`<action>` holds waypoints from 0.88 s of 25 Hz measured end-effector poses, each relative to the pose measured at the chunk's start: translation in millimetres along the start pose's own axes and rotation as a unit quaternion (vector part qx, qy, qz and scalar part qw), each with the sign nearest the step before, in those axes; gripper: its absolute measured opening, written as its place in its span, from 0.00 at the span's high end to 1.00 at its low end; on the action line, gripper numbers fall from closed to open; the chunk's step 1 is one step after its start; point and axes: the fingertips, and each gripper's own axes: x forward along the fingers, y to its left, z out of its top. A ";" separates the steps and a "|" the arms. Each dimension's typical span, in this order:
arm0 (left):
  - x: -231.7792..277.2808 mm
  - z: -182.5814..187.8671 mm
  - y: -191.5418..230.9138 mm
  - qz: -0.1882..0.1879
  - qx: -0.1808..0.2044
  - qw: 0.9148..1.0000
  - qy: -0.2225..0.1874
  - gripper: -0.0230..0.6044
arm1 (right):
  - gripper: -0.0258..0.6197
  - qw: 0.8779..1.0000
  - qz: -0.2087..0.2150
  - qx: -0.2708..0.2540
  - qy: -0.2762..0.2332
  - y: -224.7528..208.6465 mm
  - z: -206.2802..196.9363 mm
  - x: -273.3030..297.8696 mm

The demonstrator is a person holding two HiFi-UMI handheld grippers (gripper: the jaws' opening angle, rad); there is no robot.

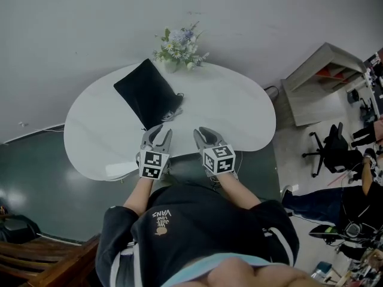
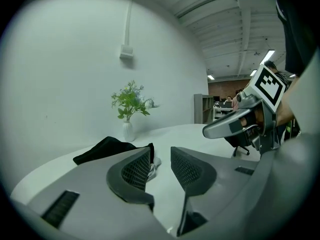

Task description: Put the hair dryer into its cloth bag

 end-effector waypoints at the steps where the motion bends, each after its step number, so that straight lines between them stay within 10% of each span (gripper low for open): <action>1: -3.8 1.2 -0.3 0.005 -0.003 1.000 -0.004 0.74 | 0.81 1.000 0.002 -0.002 -0.003 1.3 1.2 -3.6; 22: -92.6 -5.2 -14.9 0.082 -0.055 0.993 -0.064 0.93 | 0.88 0.997 0.028 -0.009 -0.066 38.6 13.2 -66.7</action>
